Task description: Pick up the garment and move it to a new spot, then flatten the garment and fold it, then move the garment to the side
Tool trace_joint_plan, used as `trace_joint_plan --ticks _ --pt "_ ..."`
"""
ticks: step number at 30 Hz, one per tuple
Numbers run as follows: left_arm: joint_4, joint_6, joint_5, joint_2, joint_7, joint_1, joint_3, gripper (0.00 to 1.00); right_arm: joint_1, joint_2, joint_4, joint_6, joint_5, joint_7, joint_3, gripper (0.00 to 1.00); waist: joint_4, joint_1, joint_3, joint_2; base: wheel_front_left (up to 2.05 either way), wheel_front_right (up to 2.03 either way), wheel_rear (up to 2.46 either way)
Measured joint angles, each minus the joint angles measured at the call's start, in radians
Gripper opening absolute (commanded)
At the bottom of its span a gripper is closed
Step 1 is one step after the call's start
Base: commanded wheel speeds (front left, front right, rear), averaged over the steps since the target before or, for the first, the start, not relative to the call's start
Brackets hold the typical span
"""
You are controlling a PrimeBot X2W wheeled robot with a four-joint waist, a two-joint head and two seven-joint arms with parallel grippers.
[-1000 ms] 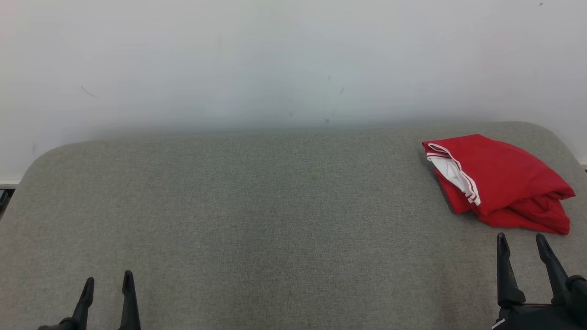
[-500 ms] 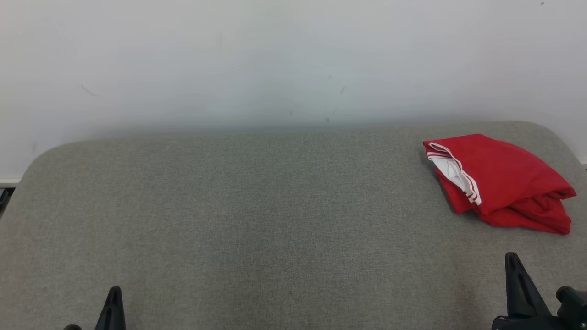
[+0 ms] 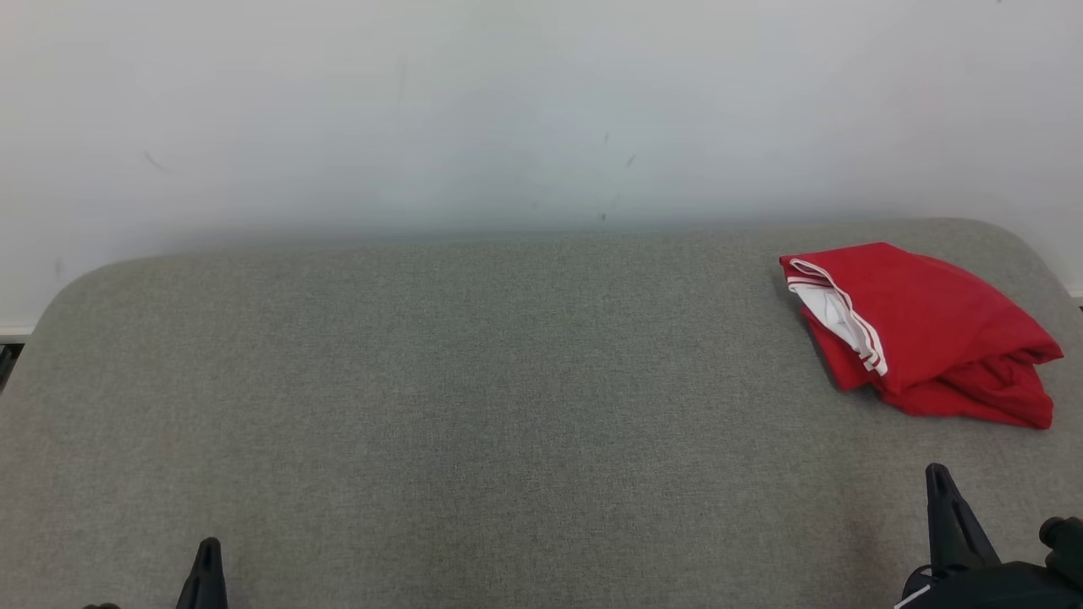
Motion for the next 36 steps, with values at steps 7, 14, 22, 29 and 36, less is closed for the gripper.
trace_joint_plan --ticks 7,14,22,29,36 --pt "0.012 -0.017 -0.078 -0.004 0.016 -0.019 0.011 0.0 -0.012 0.008 0.019 0.014 0.084 0.018 -0.009 0.0 -0.001 0.0 0.003 0.0 0.0 0.0 0.0" --pt "0.032 -0.035 -0.192 -0.013 0.037 -0.038 0.031 0.0 -0.033 0.021 0.047 0.034 0.187 0.036 -0.017 0.0 -0.003 0.0 0.007 0.0 0.0 0.0 0.0" --pt "0.053 -0.053 -0.305 -0.026 0.06 -0.054 0.046 0.0 -0.058 0.032 0.072 0.053 0.296 0.059 -0.026 0.0 -0.004 0.0 0.012 0.0 0.0 0.0 0.0" --pt "0.065 -0.071 -0.394 -0.032 0.077 -0.066 0.064 0.0 -0.074 0.042 0.09 0.07 0.386 0.079 -0.034 0.0 -0.006 0.0 0.015 0.0 0.0 0.0 0.0" --pt "0.083 -0.093 -0.495 -0.036 0.095 -0.082 0.077 0.0 -0.102 0.052 0.115 0.089 0.48 0.097 -0.044 0.0 -0.007 0.0 0.019 0.0 0.0 0.0 0.0"
